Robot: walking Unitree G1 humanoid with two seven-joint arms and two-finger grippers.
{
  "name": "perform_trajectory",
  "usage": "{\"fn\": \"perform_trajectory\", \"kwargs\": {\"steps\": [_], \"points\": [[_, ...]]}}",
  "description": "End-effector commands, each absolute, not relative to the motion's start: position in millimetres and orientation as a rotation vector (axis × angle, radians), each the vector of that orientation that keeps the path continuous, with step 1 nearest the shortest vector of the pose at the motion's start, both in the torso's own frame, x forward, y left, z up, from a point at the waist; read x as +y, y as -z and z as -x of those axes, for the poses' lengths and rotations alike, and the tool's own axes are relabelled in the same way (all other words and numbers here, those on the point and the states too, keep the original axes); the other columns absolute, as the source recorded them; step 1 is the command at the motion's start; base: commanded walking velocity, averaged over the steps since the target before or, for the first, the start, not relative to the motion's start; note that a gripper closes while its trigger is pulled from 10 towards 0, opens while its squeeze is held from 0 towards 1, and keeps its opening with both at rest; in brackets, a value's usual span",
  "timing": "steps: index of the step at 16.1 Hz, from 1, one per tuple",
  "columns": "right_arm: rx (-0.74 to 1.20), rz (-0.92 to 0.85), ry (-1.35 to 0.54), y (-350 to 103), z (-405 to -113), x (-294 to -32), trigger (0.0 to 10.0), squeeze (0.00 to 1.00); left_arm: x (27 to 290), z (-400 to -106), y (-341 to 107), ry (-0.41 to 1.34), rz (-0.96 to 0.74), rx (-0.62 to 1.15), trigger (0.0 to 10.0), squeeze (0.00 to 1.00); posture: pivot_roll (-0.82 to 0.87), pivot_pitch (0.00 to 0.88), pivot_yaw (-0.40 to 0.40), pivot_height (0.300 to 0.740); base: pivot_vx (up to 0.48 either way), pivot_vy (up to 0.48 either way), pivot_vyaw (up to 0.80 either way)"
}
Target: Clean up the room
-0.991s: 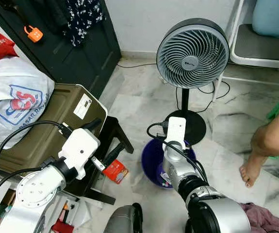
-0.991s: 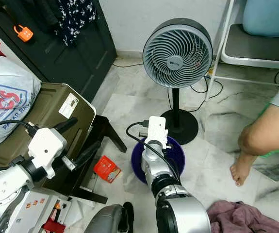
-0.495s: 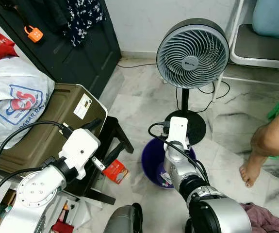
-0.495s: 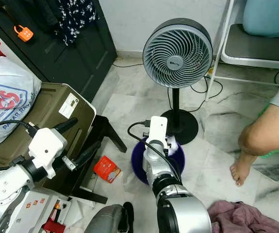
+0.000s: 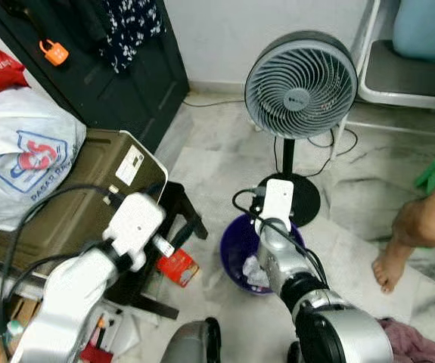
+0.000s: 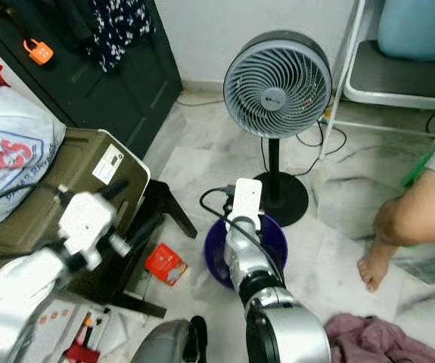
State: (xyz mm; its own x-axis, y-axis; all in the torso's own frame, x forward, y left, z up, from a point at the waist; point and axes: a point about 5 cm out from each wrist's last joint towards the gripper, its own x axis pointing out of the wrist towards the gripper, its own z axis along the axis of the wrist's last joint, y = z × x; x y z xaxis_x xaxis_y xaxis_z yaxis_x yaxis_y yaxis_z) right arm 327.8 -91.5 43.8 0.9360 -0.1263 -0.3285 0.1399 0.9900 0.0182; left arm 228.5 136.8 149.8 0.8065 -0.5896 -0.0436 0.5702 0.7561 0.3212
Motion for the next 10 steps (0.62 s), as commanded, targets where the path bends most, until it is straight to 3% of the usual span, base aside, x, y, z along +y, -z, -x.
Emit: {"fn": "perform_trajectory", "kwargs": {"steps": [1,6,8,10], "points": [[0.335,-0.041,0.093,-44,-326,-84,10.0,1.0,139,-231,-146,0.606,-0.349,-0.054,10.0,0.0,0.2,0.084,0.159,0.74,0.0,0.0,0.0],[0.23,0.027,-0.076,-57,-294,-108,10.0,1.0,124,-253,-131,0.536,-0.318,-0.101,10.0,0.0,0.07,0.0,0.093,0.74,0.0,0.0,0.0],[0.212,0.034,-0.198,-59,-270,-113,10.0,1.0,122,-262,-128,0.496,-0.318,-0.129,10.0,0.0,0.03,0.0,0.087,0.74,0.0,0.0,0.0],[0.195,0.05,-0.2,-66,-264,-125,10.0,1.0,122,-267,-127,0.465,-0.322,-0.148,10.0,0.0,0.01,0.0,0.087,0.74,0.0,0.0,0.0]]}}
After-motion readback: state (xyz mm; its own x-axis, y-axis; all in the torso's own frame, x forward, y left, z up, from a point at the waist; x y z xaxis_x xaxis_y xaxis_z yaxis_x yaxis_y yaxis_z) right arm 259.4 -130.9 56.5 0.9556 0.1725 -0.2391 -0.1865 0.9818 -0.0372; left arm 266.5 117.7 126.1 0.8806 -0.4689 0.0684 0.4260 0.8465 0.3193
